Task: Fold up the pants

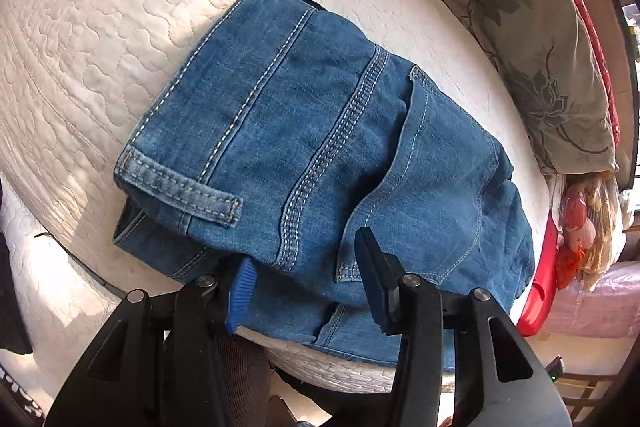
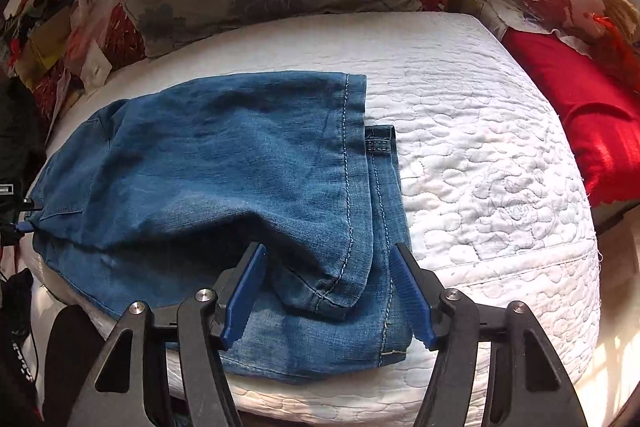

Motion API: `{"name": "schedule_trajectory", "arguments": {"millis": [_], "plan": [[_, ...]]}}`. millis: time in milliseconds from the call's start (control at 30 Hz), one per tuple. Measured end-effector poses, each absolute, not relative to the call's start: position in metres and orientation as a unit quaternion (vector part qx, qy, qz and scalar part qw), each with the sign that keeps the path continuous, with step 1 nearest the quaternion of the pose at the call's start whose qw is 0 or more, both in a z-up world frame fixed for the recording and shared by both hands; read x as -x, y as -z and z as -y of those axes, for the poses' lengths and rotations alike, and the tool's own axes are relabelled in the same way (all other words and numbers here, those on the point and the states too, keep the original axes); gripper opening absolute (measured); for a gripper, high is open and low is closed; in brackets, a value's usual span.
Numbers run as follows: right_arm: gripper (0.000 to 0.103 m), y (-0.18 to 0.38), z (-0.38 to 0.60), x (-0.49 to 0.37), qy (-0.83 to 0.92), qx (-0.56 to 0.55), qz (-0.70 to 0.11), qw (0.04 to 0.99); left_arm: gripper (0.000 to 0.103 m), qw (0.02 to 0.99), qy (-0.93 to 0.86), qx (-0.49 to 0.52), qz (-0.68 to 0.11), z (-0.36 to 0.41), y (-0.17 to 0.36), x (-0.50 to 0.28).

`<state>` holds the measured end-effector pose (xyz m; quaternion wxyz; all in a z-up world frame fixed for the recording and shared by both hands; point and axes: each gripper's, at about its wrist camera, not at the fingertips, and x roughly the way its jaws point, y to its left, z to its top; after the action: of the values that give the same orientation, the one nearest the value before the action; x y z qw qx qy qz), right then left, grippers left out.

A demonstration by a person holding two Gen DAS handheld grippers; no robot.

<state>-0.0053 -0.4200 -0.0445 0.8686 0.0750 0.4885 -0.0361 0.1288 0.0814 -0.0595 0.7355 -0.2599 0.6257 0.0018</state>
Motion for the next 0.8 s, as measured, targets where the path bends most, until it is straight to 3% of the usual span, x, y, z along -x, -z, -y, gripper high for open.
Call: {"name": "schedule_trajectory", "arguments": {"millis": [33,67,100,367,467,633,800], "plan": [[0.013,0.048,0.419,-0.003,0.027,-0.074,-0.500,0.862,0.040,0.736,-0.012,0.249,-0.630,-0.079,0.059,-0.134],[0.006,0.050,0.420,-0.012,0.012,-0.085,-0.514,0.853,0.022,0.739,-0.024,0.234,-0.631,-0.078,0.057,-0.139],[0.006,0.048,0.421,-0.017,0.013,-0.081,-0.516,0.852,0.012,0.743,-0.034,0.219,-0.632,-0.077,0.054,-0.143],[0.006,-0.048,0.433,0.031,-0.022,-0.129,-0.388,0.912,0.011,0.772,0.006,0.281,-0.570,-0.108,-0.004,-0.111],[0.008,-0.034,0.437,0.057,-0.018,-0.139,-0.395,0.908,0.011,0.765,0.010,0.276,-0.582,-0.113,0.014,-0.092],[0.015,0.045,0.434,0.070,0.022,-0.098,-0.504,0.858,0.011,0.706,-0.014,0.268,-0.655,-0.114,0.084,-0.085],[0.017,0.034,0.455,0.097,0.036,-0.169,-0.486,0.857,0.023,0.732,0.032,0.241,-0.637,-0.125,0.058,-0.068]]}}
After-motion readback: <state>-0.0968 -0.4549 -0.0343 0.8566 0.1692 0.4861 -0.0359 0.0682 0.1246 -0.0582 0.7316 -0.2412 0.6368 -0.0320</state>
